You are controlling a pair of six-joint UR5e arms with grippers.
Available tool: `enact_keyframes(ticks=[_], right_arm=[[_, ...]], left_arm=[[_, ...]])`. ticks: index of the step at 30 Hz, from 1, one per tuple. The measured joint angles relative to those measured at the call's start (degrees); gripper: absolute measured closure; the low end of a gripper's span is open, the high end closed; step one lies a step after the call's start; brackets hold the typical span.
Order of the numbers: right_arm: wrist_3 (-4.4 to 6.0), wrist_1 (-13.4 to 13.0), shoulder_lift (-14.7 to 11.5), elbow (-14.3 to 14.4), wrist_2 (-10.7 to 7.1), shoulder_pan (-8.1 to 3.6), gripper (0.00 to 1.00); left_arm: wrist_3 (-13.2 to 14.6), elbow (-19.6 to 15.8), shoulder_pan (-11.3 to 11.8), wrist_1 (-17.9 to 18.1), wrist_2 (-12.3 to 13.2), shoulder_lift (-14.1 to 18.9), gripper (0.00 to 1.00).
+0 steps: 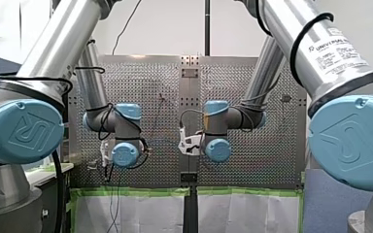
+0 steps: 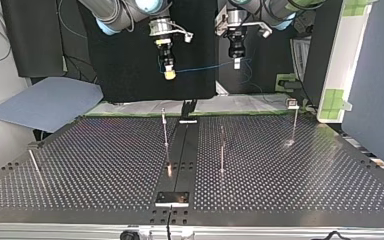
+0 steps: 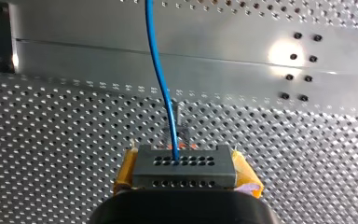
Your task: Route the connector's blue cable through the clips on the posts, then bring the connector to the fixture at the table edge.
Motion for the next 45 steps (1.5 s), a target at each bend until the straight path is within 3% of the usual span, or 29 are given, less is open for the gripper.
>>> enact_keyframes(ticks=[5, 10, 17, 22, 25, 34, 45], right_arm=[[-0.13, 2.0, 2.4, 0.0, 0.08, 1.36, 1.0], [-0.14, 2.6, 5.0, -0.1, 0.08, 1.57, 1.0], [0.06, 2.8, 8.0, 0.1, -0.11, 1.4, 1.0], [1.39, 4.6, 6.7, 1.8, -1.39, -0.29, 1.0], [1.69, 5.9, 5.3, 2.5, -1.67, -0.95, 1.0], [1.79, 6.8, 2.8, 2.7, -1.76, -1.2, 1.0], [1.66, 7.2, 2.1, 2.1, -1.56, -1.24, 1.0]], left_arm=[[0.0, -0.3, 0.2, 0.0, 0.2, -2.5, 1.0], [0.0, -0.3, 0.3, 0.0, 0.2, -4.3, 1.0], [0.2, -0.1, 0.0, -0.2, -0.1, -4.3, 1.0], [2.0, 0.7, -1.8, -2.0, -1.9, -2.5, 1.0], [2.9, 0.8, -3.1, -3.3, -3.2, -1.2, 1.0], [3.3, 0.8, -7.0, -4.3, -5.6, 2.9, 1.0], [3.0, 1.5, -6.8, -3.8, -5.7, 2.6, 1.0]])
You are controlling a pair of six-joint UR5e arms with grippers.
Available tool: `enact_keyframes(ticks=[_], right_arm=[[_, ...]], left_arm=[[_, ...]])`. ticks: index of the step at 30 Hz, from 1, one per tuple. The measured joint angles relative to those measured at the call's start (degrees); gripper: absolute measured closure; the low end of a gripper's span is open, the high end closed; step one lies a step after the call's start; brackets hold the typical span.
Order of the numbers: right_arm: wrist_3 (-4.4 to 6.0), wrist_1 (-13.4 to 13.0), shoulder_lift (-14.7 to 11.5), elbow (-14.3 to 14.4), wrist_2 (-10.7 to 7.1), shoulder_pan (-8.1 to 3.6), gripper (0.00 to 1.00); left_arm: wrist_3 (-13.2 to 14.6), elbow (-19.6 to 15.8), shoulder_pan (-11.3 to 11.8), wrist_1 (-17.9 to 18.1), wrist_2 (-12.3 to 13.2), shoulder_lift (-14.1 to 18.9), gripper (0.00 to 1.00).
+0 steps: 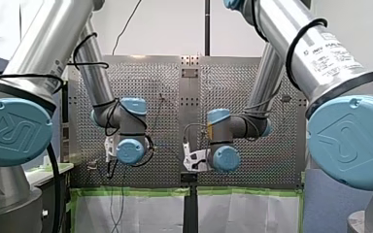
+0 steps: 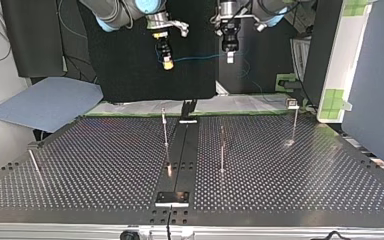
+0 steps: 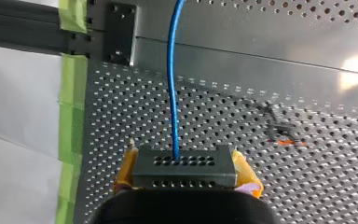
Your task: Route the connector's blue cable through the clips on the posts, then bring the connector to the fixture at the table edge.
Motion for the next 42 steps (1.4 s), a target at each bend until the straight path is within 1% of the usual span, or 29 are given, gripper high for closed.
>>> enact_keyframes(ticks=[2, 5, 7, 10, 13, 18, 25, 29, 30, 35, 42], right_arm=[[0.49, 0.1, -0.8, -0.9, 0.35, 0.24, 1.0], [1.62, 0.1, -2.2, -2.0, 0.24, 0.43, 1.0], [2.76, 0.1, -3.4, -2.7, -0.49, 0.26, 1.0], [4.15, 0.8, -4.8, -3.5, -1.68, -0.08, 1.0], [5.01, 2.0, -6.2, -4.6, -2.49, -0.49, 1.0], [5.37, 4.0, -8.3, -6.4, -2.9, -1.41, 1.0], [5.38, 7.1, -11.4, -9.1, -3.2, -3.12, 1.0], [5.48, 8.7, -13.0, -9.7, -3.32, -3.97, 1.0], [5.54, 9.2, -13.5, -9.9, -3.45, -4.35, 1.0], [5.66, 11.4, -16.0, -10.7, -4.49, -5.94, 1.0], [5.96, 13.0, -18.7, -12.3, -6.91, -7.26, 1.0]], left_arm=[[-0.7, 0.9, 0.0, -0.4, 0.0, -0.1, 1.0], [-1.8, 2.2, 0.2, -1.5, 0.5, 0.6, 1.0], [-2.3, 3.0, 0.4, -2.1, 0.8, 1.3, 1.0], [-2.9, 4.6, 0.6, -3.7, 0.9, 2.1, 1.0], [-3.5, 6.3, 0.7, -5.4, 0.6, 2.7, 1.0], [-3.8, 9.0, 0.9, -8.1, 0.4, 3.0, 1.0], [-4.1, 12.0, 1.7, -11.1, -0.7, 3.1, 1.0], [-5.0, 13.8, 2.5, -12.9, -1.1, 3.2, 1.0], [-5.0, 14.2, 2.6, -13.3, -1.2, 3.2, 1.0], [-4.7, 16.3, 3.5, -15.4, -1.2, 3.2, 1.0], [-4.5, 19.8, 5.0, -18.9, -1.2, 3.5, 1.0]])
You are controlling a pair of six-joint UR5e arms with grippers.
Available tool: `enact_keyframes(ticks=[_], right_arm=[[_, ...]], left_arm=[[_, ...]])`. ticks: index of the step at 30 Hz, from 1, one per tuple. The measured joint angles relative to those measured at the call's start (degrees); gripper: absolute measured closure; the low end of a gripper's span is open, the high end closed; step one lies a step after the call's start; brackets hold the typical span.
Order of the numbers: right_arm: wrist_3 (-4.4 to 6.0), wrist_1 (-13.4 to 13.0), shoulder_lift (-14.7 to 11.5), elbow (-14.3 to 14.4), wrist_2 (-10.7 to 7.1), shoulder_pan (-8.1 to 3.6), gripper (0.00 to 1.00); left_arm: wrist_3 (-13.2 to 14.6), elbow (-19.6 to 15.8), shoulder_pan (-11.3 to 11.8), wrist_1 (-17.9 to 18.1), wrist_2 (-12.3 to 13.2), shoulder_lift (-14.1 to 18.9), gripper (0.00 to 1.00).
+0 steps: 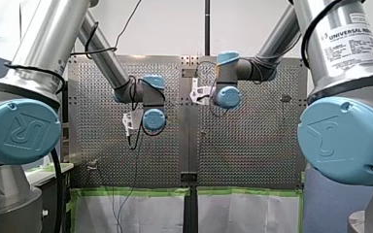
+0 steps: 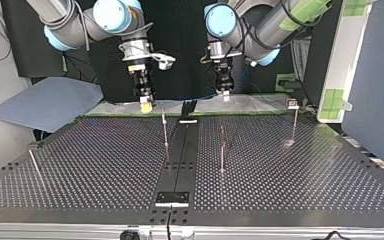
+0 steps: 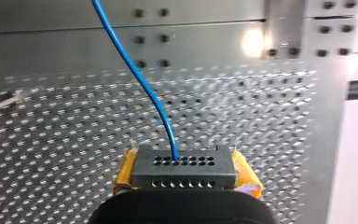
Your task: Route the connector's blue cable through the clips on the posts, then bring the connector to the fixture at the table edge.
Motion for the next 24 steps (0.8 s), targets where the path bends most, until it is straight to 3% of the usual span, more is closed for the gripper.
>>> enact_keyframes(ticks=[6, 11, 18, 24], right_arm=[[0.45, 1.0, -0.3, -1.2, -0.85, -1.13, 1.0], [0.56, 1.6, -0.1, -1.9, -1.01, -1.91, 1.0], [0.47, 2.7, 2.1, -3.2, -1.41, -2.51, 1.0], [0.38, 3.3, 3.1, -4.1, -1.54, -2.67, 1.0]], left_arm=[[0.1, 2.9, 0.7, -1.7, 0.2, 0.5, 1.0], [0.2, 4.8, 3.0, -4.0, 1.8, 2.8, 1.0], [0.1, 5.1, 6.9, -7.7, 2.0, 4.9, 1.0], [0.6, 5.1, 8.7, -8.1, 2.6, 5.0, 1.0]])
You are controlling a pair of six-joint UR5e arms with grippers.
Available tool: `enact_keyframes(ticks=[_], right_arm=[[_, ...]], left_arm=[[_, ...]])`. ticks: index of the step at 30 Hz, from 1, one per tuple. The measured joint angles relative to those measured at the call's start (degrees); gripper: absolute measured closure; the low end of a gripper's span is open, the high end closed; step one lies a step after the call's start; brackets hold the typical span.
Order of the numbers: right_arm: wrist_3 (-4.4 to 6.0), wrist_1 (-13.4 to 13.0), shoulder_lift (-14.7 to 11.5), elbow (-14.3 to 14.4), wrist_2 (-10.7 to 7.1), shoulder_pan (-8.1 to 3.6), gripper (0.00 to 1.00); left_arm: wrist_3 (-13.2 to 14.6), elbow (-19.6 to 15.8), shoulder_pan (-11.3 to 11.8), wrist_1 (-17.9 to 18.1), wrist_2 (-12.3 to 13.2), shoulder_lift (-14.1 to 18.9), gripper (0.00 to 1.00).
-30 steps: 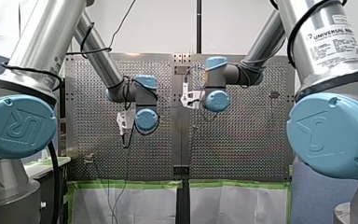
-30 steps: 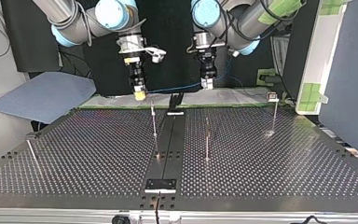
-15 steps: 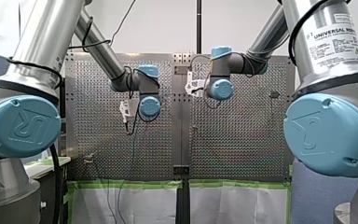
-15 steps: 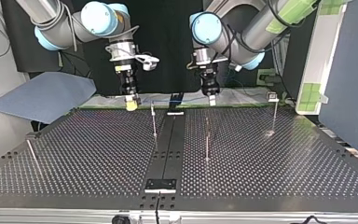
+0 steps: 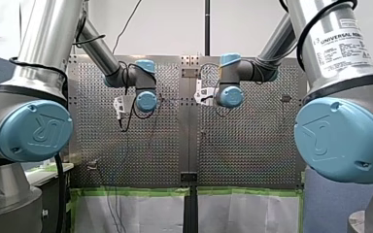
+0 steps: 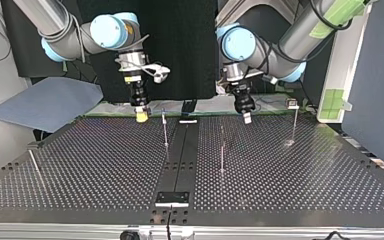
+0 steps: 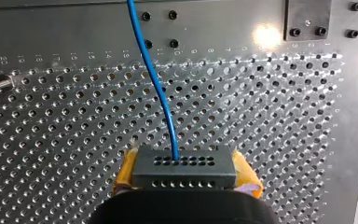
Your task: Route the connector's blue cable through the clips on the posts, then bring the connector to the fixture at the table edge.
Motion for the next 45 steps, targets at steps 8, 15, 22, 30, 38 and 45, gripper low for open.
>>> enact_keyframes(ticks=[8, 15, 22, 30, 38, 45], right_arm=[[0.02, -0.1, 0.2, -0.7, -0.2, -0.44, 1.0], [0.0, 0.0, 0.3, -1.7, -1.16, -0.58, 1.0], [0.19, 0.8, 0.5, -3.2, -2.55, -0.74, 1.0], [0.09, 1.7, 2.4, -5.0, -2.84, -0.77, 1.0], [0.2, 1.8, 4.1, -6.8, -2.91, -0.77, 1.0], [0.2, 2.0, 4.3, -7.2, -2.91, -0.77, 1.0]], left_arm=[[2.9, 0.0, 0.1, 1.9, 3.2, 0.0, 1.0], [4.9, 0.1, 0.9, 2.1, 6.5, 0.0, 1.0], [5.0, 1.1, 2.3, 2.1, 8.5, 0.0, 1.0], [5.1, 3.5, 3.6, 1.0, 9.4, -0.1, 1.0], [5.5, 4.6, 4.9, 0.0, 10.4, -0.3, 1.0], [5.6, 4.7, 5.7, -0.1, 10.7, -1.3, 1.0]])
